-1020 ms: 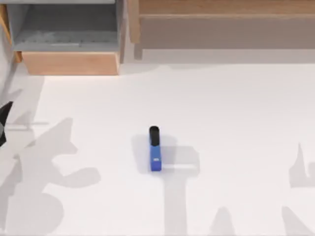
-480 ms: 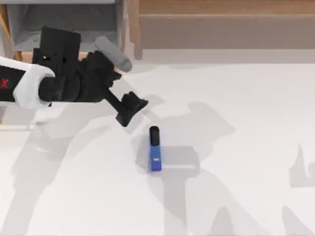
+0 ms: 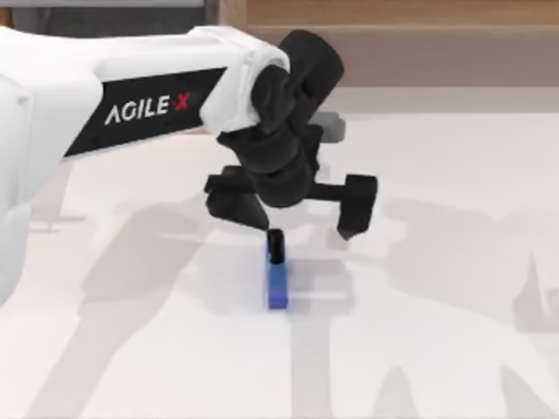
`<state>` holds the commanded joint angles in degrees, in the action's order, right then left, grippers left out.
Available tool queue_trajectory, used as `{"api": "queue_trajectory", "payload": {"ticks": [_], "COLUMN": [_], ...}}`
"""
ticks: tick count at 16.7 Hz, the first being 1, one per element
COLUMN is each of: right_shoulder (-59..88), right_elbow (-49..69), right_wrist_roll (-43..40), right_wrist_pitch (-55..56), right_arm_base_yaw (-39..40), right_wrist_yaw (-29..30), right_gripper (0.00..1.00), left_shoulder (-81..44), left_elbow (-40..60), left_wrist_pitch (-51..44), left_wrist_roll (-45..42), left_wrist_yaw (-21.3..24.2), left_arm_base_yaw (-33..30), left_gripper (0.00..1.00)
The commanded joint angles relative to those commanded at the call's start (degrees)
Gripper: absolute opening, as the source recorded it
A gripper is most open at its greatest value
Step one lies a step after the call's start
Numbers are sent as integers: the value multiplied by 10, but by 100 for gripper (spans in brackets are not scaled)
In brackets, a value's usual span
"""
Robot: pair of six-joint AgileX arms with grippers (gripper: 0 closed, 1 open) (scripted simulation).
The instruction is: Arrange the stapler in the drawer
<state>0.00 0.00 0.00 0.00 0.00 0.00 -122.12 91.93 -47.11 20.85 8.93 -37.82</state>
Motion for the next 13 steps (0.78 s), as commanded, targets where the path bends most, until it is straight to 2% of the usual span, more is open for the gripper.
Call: {"api": "queue_trajectory", "payload": {"ticks": [3, 6, 13], "right_shoulder": [0, 0, 0], "right_elbow": [0, 0, 0], "right_wrist_roll": [0, 0, 0], "right_wrist_pitch": [0, 0, 0], "right_arm_base_yaw": [0, 0, 0], "right_wrist_yaw": [0, 0, 0], "right_gripper": [100, 100, 100], "left_shoulder": [-24, -34, -33], "left_elbow": [75, 116, 124], "left_wrist_pitch": [-127, -200, -217], "left_wrist_roll": [120, 191, 208], "left_wrist_yaw": [-51, -81, -88], "left_arm_base_yaw": [-19, -17, -15], "left_gripper": [100, 100, 100]}}
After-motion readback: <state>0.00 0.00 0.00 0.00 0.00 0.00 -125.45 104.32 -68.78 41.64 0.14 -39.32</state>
